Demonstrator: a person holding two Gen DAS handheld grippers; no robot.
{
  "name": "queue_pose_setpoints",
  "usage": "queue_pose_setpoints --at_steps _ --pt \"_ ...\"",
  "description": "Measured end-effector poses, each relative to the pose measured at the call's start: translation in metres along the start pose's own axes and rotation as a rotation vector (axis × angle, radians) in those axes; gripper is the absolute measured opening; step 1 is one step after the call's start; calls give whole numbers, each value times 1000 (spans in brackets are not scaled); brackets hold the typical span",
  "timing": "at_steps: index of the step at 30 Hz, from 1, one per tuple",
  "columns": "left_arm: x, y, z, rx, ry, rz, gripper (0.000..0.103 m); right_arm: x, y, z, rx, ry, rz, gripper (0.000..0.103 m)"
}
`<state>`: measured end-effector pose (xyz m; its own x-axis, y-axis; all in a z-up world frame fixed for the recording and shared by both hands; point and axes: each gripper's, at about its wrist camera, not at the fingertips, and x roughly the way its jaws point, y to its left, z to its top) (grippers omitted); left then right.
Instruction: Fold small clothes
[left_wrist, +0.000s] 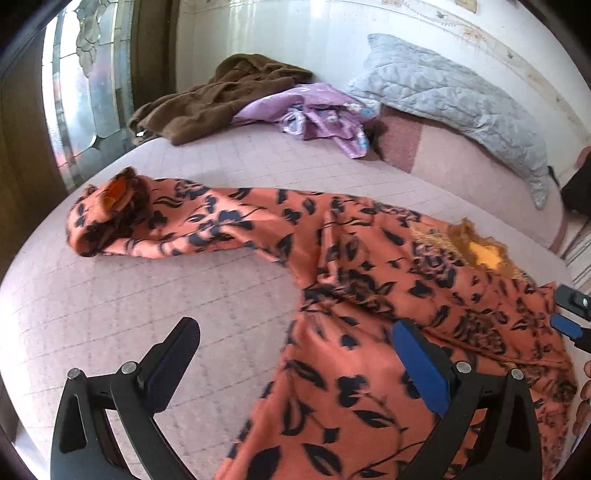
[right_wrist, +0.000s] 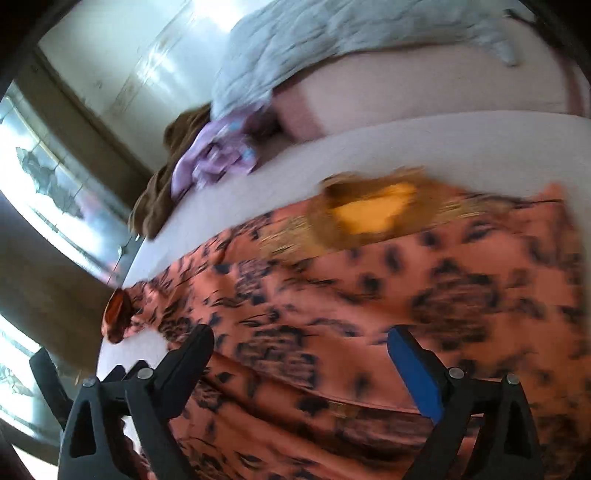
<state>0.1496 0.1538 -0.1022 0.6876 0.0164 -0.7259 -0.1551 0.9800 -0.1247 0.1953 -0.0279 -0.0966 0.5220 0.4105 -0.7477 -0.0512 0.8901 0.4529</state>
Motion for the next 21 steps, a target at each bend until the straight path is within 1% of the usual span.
queue_pose_setpoints --at_steps 2,5,7,9,11,12,13,15,16,17,18,19,20,21 --pt "-5 -10 3 12 -4 -47 103 -21 -20 6 -6 -33 -17 96" --pt "-8 -29 7 57 -5 -81 103 -45 -48 22 15 -81 -31 96" --pt "-6 -45 9 113 -6 -76 103 -64 -75 31 55 -123 -56 96" --pt "-2 -56 13 146 0 -71 103 -74 -108 42 122 -147 -106 96" --pt "4 -67 17 163 6 -71 103 -67 -142 53 198 -117 -134 96" --pt "8 -73 20 173 12 -78 103 -62 -155 58 210 -97 -153 96" --pt "13 -80 23 189 17 -77 103 -52 -168 64 211 -70 -178 94" --pt "22 -90 24 221 30 -64 103 -35 -180 73 218 -17 -171 87" --pt "29 -97 24 241 41 -58 103 -25 -184 77 215 13 -159 75" --pt "33 -100 23 252 50 -53 103 -17 -186 82 205 45 -153 47" --pt "39 -105 23 266 67 -43 103 -5 -188 86 193 86 -150 29" --pt "43 -108 22 275 79 -40 103 3 -188 86 187 116 -148 19" --pt "45 -111 22 284 83 -41 103 8 -188 87 166 130 -161 14" --pt "44 -114 22 290 72 -43 103 7 -185 93 127 131 -173 11"
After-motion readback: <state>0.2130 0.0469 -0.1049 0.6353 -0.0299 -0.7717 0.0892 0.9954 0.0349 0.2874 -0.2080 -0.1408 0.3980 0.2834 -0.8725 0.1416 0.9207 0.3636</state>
